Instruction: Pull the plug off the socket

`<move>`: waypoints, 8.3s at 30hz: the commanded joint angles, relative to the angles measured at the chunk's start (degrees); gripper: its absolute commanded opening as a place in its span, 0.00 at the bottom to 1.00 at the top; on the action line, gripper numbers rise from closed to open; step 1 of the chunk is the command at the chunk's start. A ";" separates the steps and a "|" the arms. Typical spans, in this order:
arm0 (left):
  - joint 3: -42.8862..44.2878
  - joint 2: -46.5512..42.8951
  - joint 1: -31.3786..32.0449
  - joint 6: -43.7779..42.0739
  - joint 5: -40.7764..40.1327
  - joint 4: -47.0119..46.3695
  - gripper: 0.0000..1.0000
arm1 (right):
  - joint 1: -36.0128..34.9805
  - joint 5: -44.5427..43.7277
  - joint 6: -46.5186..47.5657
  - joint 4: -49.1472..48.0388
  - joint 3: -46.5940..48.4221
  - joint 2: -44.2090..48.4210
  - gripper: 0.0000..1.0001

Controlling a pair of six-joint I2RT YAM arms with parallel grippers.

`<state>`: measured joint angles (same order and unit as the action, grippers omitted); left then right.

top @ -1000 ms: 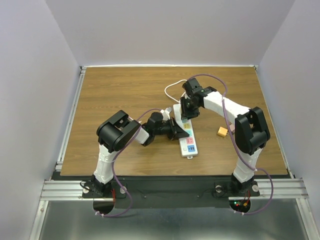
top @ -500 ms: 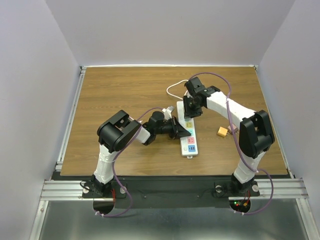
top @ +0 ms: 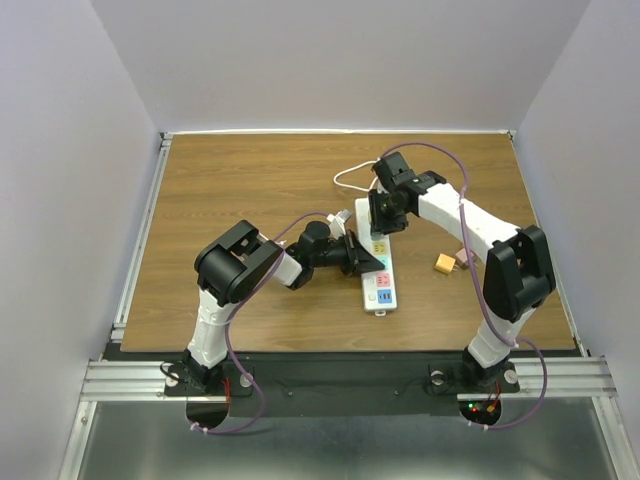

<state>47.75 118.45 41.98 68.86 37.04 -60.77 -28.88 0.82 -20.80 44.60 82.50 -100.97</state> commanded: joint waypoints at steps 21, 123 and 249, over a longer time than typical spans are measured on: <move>-0.55 4.77 -0.32 -3.82 -4.78 11.82 0.00 | -2.32 -4.77 -5.31 -12.96 -7.89 2.18 0.37; 1.13 5.82 -1.81 -1.72 2.60 2.96 0.00 | 4.28 7.09 5.77 -0.65 12.16 -9.42 0.86; 18.09 -74.24 -6.38 -39.68 -42.48 59.37 0.93 | 24.31 -3.63 -8.47 0.05 -7.35 50.87 1.00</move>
<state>67.72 45.52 35.86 30.50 -2.33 2.79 -4.16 3.92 -28.29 46.70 71.64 -52.31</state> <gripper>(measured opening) 0.922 0.998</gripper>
